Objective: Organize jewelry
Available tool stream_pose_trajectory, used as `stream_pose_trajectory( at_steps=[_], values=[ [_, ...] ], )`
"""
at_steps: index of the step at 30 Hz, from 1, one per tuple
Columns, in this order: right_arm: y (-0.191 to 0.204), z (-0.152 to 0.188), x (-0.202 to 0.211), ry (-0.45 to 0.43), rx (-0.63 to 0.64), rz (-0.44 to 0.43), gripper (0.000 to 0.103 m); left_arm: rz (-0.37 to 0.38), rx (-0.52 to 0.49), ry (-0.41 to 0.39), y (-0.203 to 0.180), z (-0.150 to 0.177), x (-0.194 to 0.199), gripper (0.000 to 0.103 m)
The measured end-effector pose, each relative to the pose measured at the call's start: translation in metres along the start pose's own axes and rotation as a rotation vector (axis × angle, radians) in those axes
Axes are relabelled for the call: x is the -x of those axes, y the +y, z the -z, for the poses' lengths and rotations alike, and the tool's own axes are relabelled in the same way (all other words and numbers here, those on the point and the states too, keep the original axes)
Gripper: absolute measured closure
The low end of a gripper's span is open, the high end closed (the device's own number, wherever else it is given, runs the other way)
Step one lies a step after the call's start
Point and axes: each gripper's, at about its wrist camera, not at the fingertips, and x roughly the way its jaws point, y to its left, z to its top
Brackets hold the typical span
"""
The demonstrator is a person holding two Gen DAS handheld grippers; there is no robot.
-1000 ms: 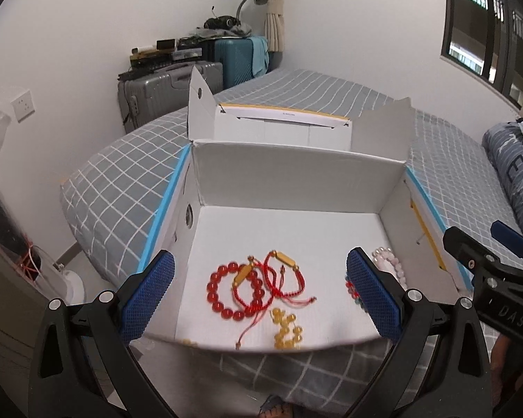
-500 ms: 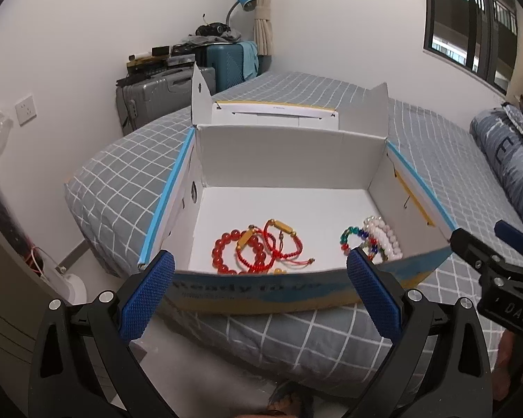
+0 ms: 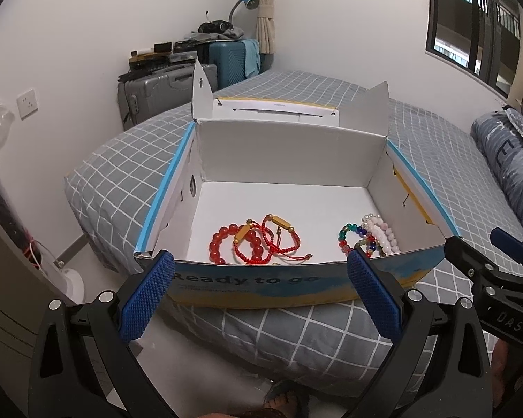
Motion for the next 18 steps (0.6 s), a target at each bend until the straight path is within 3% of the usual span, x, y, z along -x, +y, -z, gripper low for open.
stream_pose_trajectory(
  at_steps=[18],
  values=[
    [-0.0009, -0.0008, 0.0001, 0.003, -0.007, -0.004, 0.008, 0.023, -0.013, 0.011, -0.0078, -0.0002, 0.0025, 0.006]
  ],
)
